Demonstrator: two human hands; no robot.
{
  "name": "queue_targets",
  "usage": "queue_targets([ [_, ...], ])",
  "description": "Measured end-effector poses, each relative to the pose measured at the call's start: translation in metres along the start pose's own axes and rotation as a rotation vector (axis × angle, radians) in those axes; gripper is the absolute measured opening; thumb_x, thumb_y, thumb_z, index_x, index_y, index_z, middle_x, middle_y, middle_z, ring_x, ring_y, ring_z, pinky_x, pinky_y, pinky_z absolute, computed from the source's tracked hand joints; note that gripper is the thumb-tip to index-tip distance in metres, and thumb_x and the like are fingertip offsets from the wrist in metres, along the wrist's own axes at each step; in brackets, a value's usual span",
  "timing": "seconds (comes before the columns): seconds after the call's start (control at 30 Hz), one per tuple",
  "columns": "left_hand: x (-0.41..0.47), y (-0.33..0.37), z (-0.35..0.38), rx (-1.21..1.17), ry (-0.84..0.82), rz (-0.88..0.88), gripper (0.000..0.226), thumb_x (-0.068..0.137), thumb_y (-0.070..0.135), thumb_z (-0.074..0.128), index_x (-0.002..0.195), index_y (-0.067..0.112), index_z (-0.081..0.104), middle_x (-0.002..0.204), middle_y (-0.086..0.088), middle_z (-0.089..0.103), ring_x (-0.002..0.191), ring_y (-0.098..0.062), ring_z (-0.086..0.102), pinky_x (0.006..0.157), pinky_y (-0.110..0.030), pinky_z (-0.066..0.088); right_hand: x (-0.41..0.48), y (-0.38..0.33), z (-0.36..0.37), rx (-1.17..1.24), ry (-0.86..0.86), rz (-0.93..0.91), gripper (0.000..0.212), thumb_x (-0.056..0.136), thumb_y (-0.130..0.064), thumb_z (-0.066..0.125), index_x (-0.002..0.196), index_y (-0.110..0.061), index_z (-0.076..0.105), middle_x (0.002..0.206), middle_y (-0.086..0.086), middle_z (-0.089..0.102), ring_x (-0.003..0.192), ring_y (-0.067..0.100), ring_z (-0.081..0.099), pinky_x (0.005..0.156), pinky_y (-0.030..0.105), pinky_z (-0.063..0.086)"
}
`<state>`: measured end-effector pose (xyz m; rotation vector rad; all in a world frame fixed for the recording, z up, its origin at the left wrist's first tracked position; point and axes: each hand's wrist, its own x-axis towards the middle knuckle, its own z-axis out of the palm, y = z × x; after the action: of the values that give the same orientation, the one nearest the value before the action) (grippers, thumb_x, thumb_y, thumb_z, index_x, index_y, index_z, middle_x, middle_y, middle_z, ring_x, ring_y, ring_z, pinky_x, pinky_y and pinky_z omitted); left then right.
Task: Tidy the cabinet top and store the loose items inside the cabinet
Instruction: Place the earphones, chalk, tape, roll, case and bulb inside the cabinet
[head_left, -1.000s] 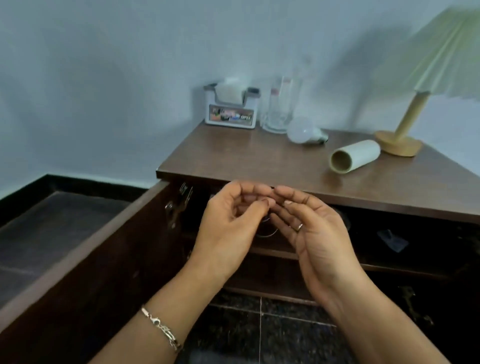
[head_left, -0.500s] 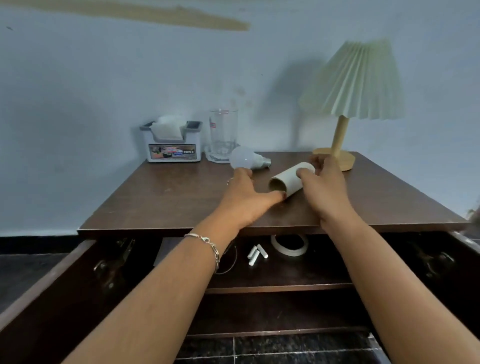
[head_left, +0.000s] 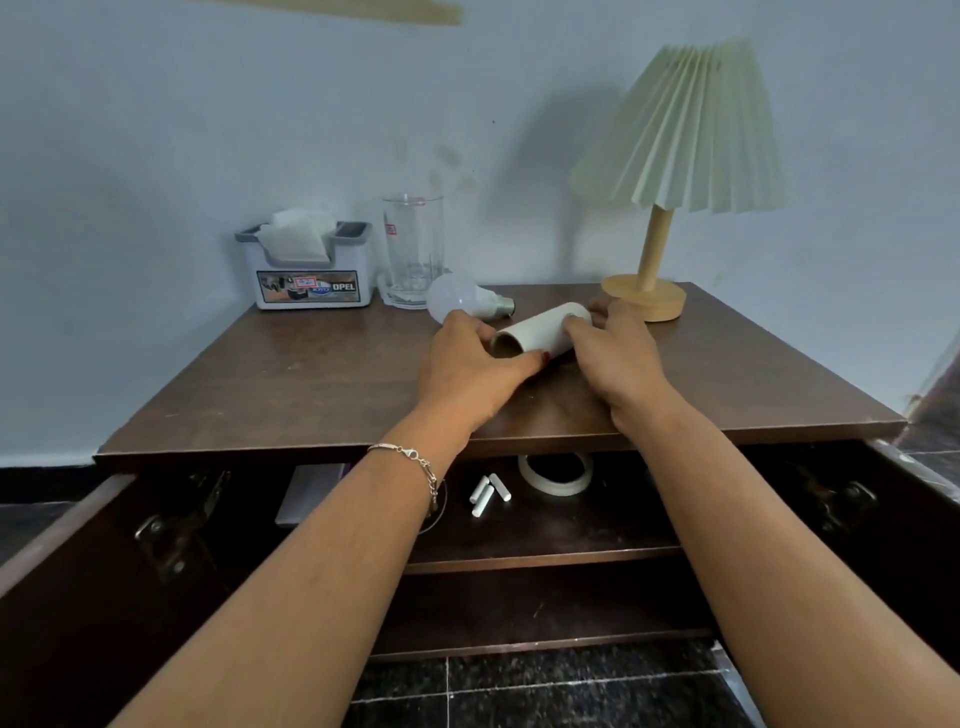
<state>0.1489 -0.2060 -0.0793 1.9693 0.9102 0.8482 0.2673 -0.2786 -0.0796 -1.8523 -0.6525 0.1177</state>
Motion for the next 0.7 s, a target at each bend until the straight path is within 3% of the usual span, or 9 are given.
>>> queue_targets([
  [0.13,-0.003,-0.005,-0.006,-0.222,0.075,-0.018,0.048,0.068,0.039,0.083,0.106,0.017,0.063,0.104,0.004,0.066,0.097,-0.012,0.063,0.09,-0.032,0.052,-0.01,-0.001,-0.003,0.035,0.089,-0.085,0.033,0.091,-0.023,0.051,0.122,-0.015,0.058,0.11,-0.001,0.062,0.105,0.017,0.057,0.092,0.035,0.047],
  [0.23,-0.009,-0.007,-0.011,-0.372,0.098,-0.041,0.048,0.071,0.037,0.081,0.112,0.016,0.066,0.108,0.004,0.068,0.103,-0.012,0.063,0.095,-0.031,0.051,-0.023,-0.007,-0.003,0.059,0.11,-0.162,0.028,0.091,-0.021,0.051,0.118,-0.016,0.057,0.108,-0.003,0.061,0.1,0.013,0.056,0.086,0.029,0.044],
  [0.4,-0.039,-0.007,-0.026,-0.614,0.077,-0.072,0.037,0.081,0.024,0.075,0.116,0.015,0.065,0.109,0.002,0.069,0.106,-0.009,0.062,0.1,-0.034,0.049,-0.062,-0.015,0.004,0.272,0.146,-0.184,0.019,0.09,-0.021,0.05,0.108,-0.019,0.048,0.095,-0.009,0.056,0.092,0.017,0.06,0.089,0.046,0.051],
  [0.6,-0.086,-0.015,-0.053,-0.772,0.06,-0.126,0.034,0.085,0.019,0.07,0.118,0.016,0.065,0.11,0.002,0.069,0.106,-0.009,0.064,0.089,-0.024,0.052,-0.112,-0.014,0.004,0.428,0.068,-0.212,0.016,0.095,-0.021,0.054,0.11,-0.02,0.047,0.108,-0.008,0.057,0.1,0.003,0.06,0.088,0.025,0.052],
  [0.7,-0.107,-0.025,-0.063,-0.765,0.04,-0.141,0.033,0.084,0.019,0.07,0.117,0.018,0.066,0.11,0.001,0.071,0.105,-0.008,0.066,0.089,-0.025,0.052,-0.134,0.0,0.005,0.448,0.05,-0.198,0.014,0.091,-0.041,0.053,0.098,-0.03,0.049,0.109,-0.002,0.061,0.104,0.007,0.062,0.093,0.032,0.051],
])
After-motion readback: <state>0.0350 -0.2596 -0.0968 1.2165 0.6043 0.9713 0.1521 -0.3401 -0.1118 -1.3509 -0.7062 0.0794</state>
